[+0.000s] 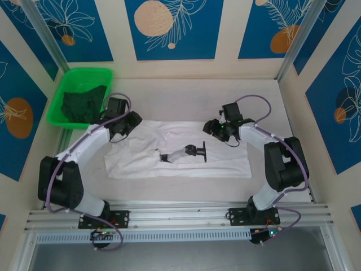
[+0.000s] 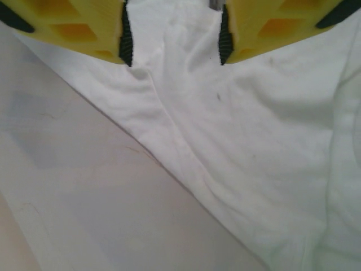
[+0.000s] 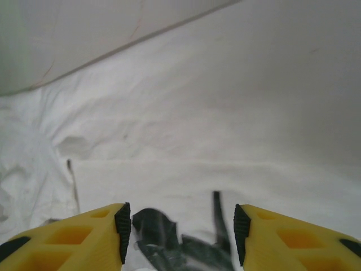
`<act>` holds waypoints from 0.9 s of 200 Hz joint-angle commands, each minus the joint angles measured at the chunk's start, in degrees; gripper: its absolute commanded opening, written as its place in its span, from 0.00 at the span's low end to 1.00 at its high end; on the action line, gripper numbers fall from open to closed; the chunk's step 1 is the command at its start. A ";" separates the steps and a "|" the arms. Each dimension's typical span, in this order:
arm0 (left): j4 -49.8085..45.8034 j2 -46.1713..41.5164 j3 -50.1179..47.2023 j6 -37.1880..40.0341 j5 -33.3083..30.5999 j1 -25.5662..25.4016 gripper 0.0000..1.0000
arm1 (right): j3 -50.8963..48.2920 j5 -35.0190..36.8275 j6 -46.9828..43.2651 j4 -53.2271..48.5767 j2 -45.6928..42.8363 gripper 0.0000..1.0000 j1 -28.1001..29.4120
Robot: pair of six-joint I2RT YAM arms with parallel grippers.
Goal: Fold and stack the t-shirts
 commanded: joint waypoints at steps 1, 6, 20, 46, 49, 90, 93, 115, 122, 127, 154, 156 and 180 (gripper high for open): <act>-1.68 6.25 2.29 8.15 -2.37 1.54 0.38 | 2.88 2.83 2.71 -3.81 2.18 0.49 -5.59; -1.25 7.84 3.07 8.22 -2.41 1.86 0.37 | 3.47 2.43 3.34 -4.62 3.11 0.47 -6.88; -0.86 13.04 6.39 9.12 -3.14 2.28 0.35 | 4.78 0.49 4.14 -5.61 5.78 0.40 -10.39; -3.99 23.72 13.91 9.67 -4.63 2.86 0.30 | 6.59 -0.78 4.02 -6.34 8.66 0.38 -12.79; -4.14 24.75 14.75 9.75 -4.55 2.96 0.29 | 6.89 -0.52 4.01 -6.54 8.89 0.38 -12.79; -10.33 37.75 28.40 12.06 -4.42 3.09 0.28 | 10.57 2.35 4.99 -12.35 13.84 0.41 -13.51; -10.65 38.48 29.20 12.19 -4.23 3.15 0.28 | 10.59 2.35 5.41 -12.65 14.06 0.41 -13.81; -13.33 43.65 36.07 12.77 -3.30 3.09 0.28 | 8.46 -0.66 8.15 -11.82 14.46 0.43 -16.22; -13.92 45.16 38.29 13.07 -2.89 3.08 0.28 | 7.64 -1.23 8.62 -11.59 14.38 0.43 -16.62; -14.51 46.56 40.11 13.21 -2.50 3.00 0.29 | 7.16 -1.47 8.87 -11.57 14.30 0.44 -16.79; -19.41 55.34 54.44 15.32 2.16 1.91 0.32 | 2.73 -2.45 11.20 -11.20 11.57 0.44 -16.92; -19.76 55.98 55.51 15.56 2.51 1.73 0.32 | 2.12 -2.62 11.41 -10.71 11.03 0.44 -16.92; -24.02 63.73 69.97 17.84 5.55 -0.69 0.35 | -4.89 -2.06 15.76 -8.39 4.19 0.45 -16.63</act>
